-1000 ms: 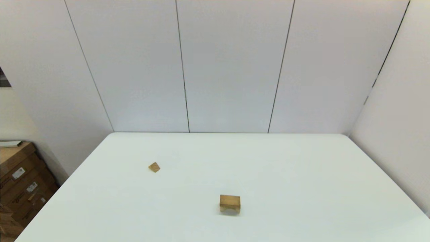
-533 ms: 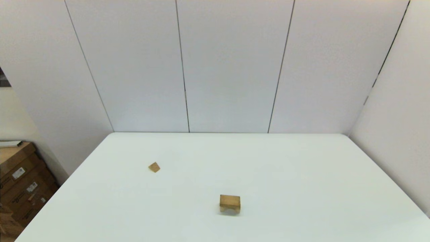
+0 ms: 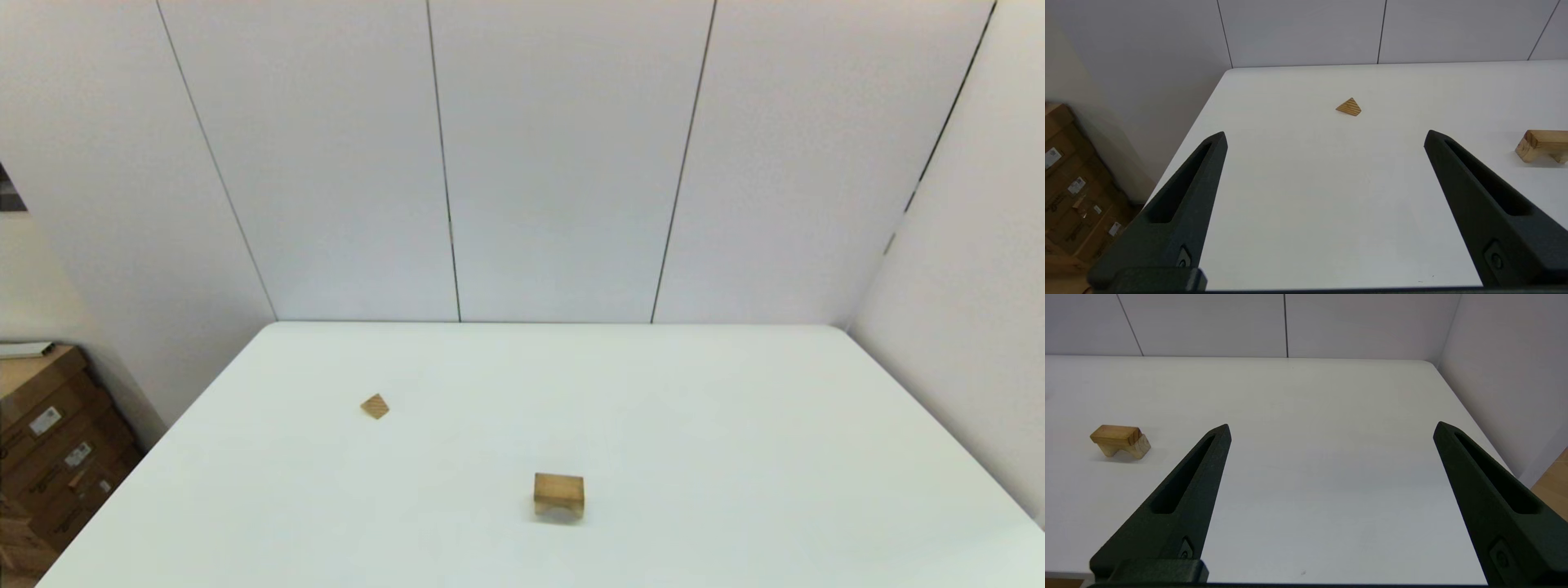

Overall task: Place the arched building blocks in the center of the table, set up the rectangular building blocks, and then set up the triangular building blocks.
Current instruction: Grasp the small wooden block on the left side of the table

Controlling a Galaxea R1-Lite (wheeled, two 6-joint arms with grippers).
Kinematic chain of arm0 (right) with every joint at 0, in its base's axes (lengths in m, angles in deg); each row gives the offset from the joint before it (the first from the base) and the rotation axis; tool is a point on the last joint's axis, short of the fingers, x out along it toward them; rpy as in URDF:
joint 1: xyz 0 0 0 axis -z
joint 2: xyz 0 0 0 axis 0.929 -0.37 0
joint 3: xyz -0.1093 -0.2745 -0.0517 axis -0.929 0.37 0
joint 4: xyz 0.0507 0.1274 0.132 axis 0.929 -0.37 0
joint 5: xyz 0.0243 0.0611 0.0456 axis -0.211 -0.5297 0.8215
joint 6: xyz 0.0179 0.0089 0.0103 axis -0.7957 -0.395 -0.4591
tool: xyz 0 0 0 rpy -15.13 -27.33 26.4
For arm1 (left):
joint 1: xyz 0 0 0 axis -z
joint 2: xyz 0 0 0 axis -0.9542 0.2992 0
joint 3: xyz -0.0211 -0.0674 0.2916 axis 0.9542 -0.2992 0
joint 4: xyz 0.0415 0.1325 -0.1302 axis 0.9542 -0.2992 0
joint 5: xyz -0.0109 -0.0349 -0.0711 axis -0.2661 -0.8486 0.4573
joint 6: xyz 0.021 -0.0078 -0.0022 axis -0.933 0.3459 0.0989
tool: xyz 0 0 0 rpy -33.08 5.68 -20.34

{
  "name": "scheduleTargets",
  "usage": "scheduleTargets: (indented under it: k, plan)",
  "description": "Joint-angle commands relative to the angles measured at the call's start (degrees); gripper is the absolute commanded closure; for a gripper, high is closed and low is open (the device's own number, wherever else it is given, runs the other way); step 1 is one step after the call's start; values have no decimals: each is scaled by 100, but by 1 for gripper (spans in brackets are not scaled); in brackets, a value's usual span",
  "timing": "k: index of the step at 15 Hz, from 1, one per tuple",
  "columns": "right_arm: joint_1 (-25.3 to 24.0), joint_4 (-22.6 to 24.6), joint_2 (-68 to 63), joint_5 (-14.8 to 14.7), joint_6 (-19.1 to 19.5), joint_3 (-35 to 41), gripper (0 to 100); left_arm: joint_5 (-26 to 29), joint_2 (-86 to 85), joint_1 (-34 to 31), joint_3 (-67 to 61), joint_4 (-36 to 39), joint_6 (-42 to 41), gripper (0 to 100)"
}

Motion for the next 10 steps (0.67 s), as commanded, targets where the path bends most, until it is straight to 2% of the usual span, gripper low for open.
scheduleTargets:
  k: [1,5,8,10]
  plan:
    - [-2,1,2,-5,1,0,0,2,-2,2,-1,-2,-160,0]
    - [-2,1,2,-5,1,0,0,2,50,2,78,-28,-213,0]
    - [-2,-7,2,-5,1,0,0,55,1281,11,1071,-63,-354,0]
    - [-2,1,2,4,1,0,0,363,2485,11,1994,-292,-327,0]
